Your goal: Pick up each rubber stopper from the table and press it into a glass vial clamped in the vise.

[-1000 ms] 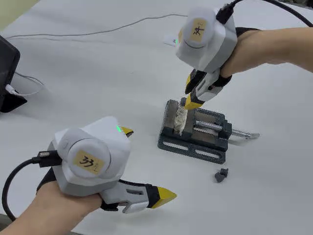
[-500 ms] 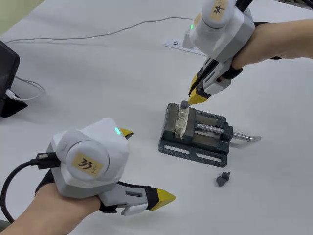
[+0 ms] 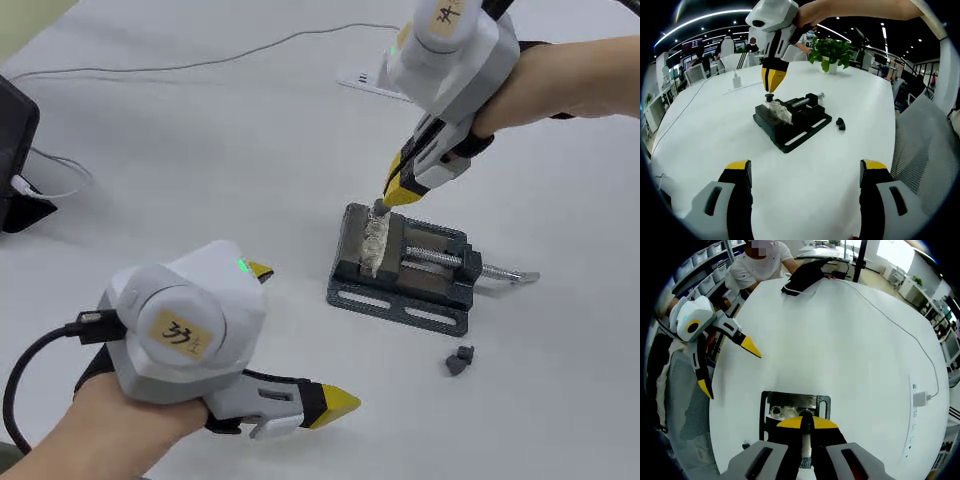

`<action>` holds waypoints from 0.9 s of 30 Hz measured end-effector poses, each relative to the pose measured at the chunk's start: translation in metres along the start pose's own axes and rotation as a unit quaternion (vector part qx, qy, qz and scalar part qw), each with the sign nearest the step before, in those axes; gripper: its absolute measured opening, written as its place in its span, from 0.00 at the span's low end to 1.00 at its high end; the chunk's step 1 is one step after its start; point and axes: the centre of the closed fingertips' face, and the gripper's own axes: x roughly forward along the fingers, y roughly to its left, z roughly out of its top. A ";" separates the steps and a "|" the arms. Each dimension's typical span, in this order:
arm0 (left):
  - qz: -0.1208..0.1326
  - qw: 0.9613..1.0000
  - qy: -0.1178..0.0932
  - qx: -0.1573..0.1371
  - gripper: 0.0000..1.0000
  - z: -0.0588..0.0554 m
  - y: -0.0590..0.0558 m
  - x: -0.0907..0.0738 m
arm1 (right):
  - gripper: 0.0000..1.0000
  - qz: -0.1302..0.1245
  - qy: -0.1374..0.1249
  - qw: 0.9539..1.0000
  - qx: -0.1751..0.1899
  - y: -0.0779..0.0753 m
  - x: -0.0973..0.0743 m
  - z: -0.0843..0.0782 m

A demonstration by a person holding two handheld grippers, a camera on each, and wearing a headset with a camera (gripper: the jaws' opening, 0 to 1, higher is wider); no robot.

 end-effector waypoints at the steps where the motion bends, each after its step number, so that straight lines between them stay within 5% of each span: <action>1: 0.000 1.000 0.001 0.000 0.88 -0.001 0.000 0.000 | 0.01 0.001 0.000 1.000 -0.001 0.000 0.000 0.000; 27: -0.006 1.000 0.006 -0.007 0.86 -0.007 -0.002 0.003 | 0.00 0.016 -0.004 1.000 0.004 0.004 0.004 0.000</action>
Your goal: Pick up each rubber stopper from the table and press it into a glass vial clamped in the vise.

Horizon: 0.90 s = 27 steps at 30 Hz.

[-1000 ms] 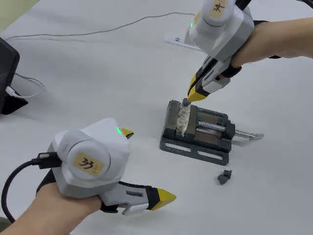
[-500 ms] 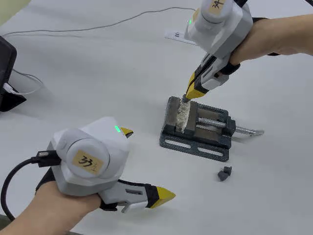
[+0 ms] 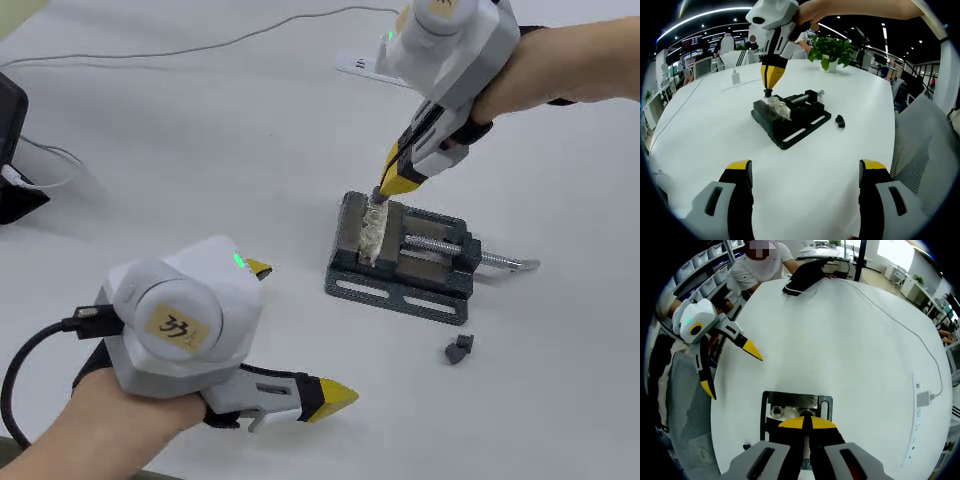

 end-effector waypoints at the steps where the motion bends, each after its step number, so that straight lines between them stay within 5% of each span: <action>1: 0.000 1.000 0.000 0.000 0.87 0.000 0.000 0.000 | 0.00 0.000 0.000 1.000 0.000 -0.001 0.000 0.000; 27: -0.009 1.000 -0.004 -0.013 0.86 0.002 -0.002 0.010 | 0.00 -0.001 0.028 0.999 -0.033 0.002 0.005 0.002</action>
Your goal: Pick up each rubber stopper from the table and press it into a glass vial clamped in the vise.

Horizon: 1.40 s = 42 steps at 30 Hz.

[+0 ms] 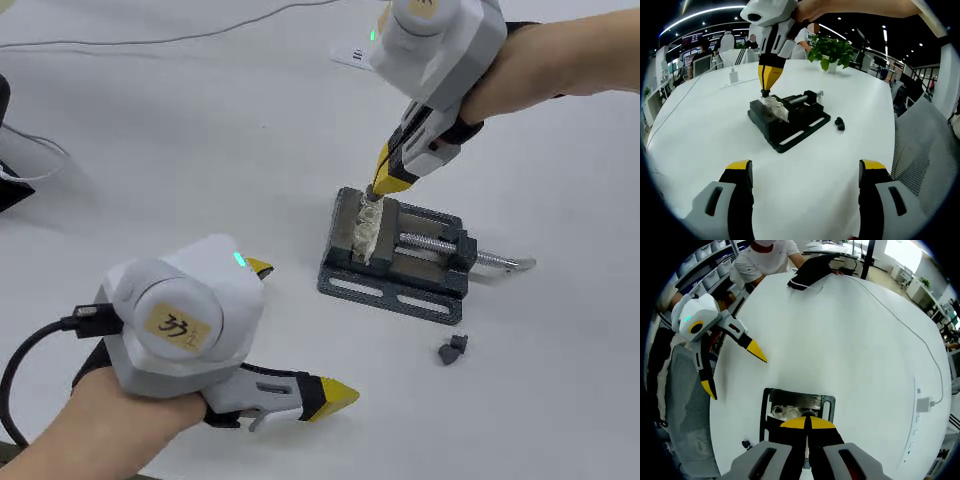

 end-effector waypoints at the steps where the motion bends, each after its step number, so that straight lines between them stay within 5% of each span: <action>1: 0.000 1.000 0.000 0.000 0.86 0.000 0.000 0.001 | 0.00 -0.002 0.001 1.000 0.003 0.000 0.000 0.000; 19: 0.001 1.000 -0.009 -0.018 0.86 0.007 0.009 0.009 | 0.00 0.028 0.028 0.998 0.038 -0.004 0.004 0.001; 25: 0.000 1.000 -0.010 -0.022 0.85 0.008 0.010 0.012 | 0.00 0.020 0.055 0.998 0.020 0.001 0.004 0.002; 31: 0.000 1.000 -0.014 -0.024 0.85 0.009 0.010 0.013 | 0.00 0.021 0.068 0.997 0.019 -0.017 0.011 0.002; 35: -0.002 1.000 -0.013 -0.025 0.85 0.010 0.010 0.015 | 0.00 0.008 0.085 0.996 -0.002 -0.013 0.010 0.000; 42: 0.000 1.000 -0.015 -0.020 0.85 0.015 0.010 0.013 | 0.00 0.018 0.064 0.997 0.027 -0.013 0.007 -0.006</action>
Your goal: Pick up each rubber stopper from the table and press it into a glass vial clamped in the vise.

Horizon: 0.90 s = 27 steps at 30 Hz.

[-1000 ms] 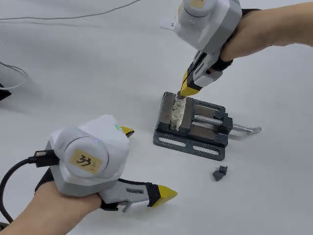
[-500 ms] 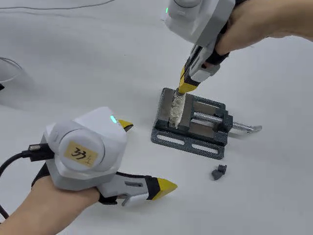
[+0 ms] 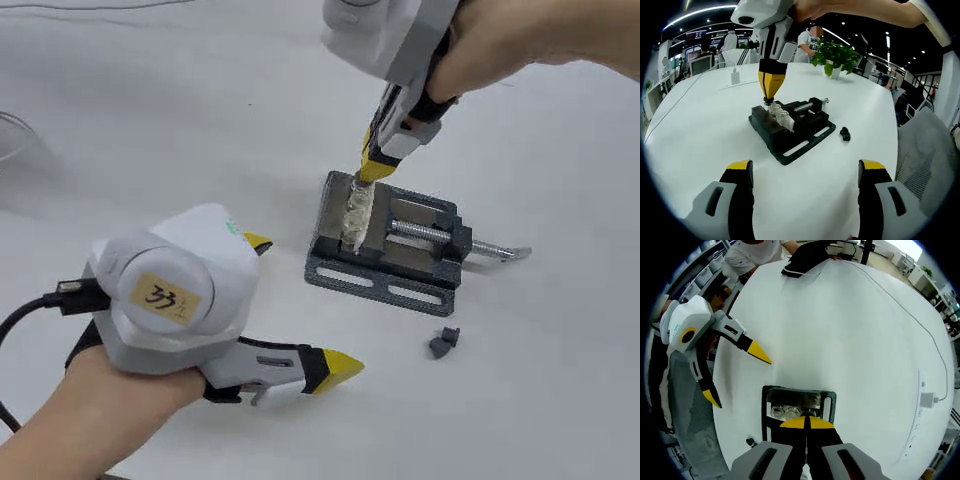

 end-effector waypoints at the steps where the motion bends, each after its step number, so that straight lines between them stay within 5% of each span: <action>1: 0.001 1.000 0.000 0.001 0.85 0.000 0.000 -0.002 | 0.00 0.004 0.004 1.000 0.010 -0.001 0.001 0.000; 2: 0.003 1.000 0.000 0.003 0.85 0.000 0.000 -0.003 | 0.00 0.004 0.010 1.000 -0.015 0.002 0.000 0.001; 10: 0.011 1.000 -0.001 0.006 0.85 0.001 0.000 -0.011 | 0.00 -0.001 0.018 1.000 0.010 0.001 0.001 0.003; 16: 0.015 1.000 -0.006 0.010 0.85 0.011 0.002 -0.018 | 0.00 -0.012 0.031 0.999 -0.005 0.006 0.000 0.003; 27: 0.016 0.999 -0.015 0.027 0.85 0.022 0.001 -0.026 | 0.00 0.006 -0.058 0.998 0.025 0.016 -0.007 0.001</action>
